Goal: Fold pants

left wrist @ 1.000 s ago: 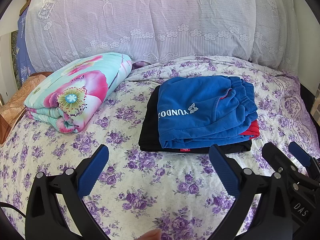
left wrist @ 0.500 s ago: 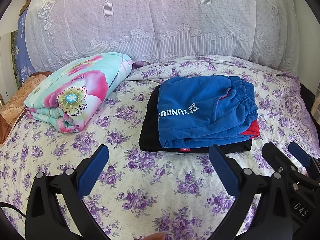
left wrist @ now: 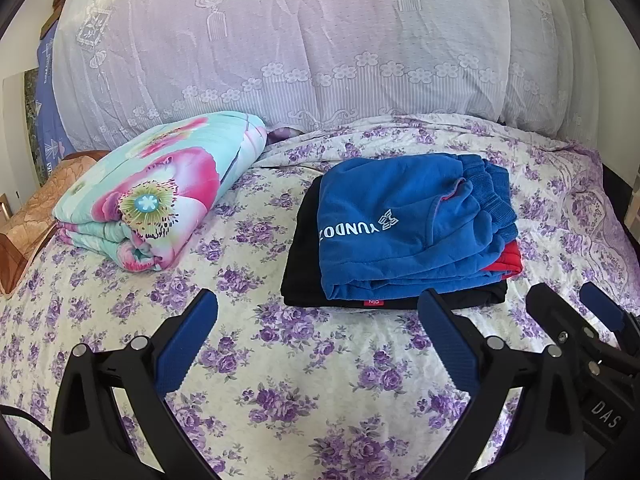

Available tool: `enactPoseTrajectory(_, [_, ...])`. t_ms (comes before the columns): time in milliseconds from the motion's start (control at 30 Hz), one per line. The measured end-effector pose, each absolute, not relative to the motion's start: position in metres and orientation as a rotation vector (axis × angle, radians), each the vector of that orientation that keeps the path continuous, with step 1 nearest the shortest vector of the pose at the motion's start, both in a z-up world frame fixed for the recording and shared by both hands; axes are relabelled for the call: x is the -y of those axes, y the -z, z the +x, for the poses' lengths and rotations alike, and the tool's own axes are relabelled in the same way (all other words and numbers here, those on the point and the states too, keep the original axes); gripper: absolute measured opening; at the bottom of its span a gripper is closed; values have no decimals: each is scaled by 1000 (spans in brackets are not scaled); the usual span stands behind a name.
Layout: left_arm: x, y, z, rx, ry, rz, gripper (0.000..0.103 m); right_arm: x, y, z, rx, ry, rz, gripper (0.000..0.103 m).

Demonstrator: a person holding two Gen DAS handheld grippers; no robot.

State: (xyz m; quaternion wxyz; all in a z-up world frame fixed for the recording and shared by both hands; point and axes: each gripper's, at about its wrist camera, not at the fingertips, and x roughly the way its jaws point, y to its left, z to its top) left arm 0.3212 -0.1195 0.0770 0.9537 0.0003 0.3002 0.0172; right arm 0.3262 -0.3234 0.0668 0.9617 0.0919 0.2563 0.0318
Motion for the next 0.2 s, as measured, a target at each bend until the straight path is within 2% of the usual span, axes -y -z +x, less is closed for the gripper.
enactPoseTrajectory(200, [119, -78, 322, -620, -27, -5, 98, 322, -66, 325, -519, -61, 187, 99])
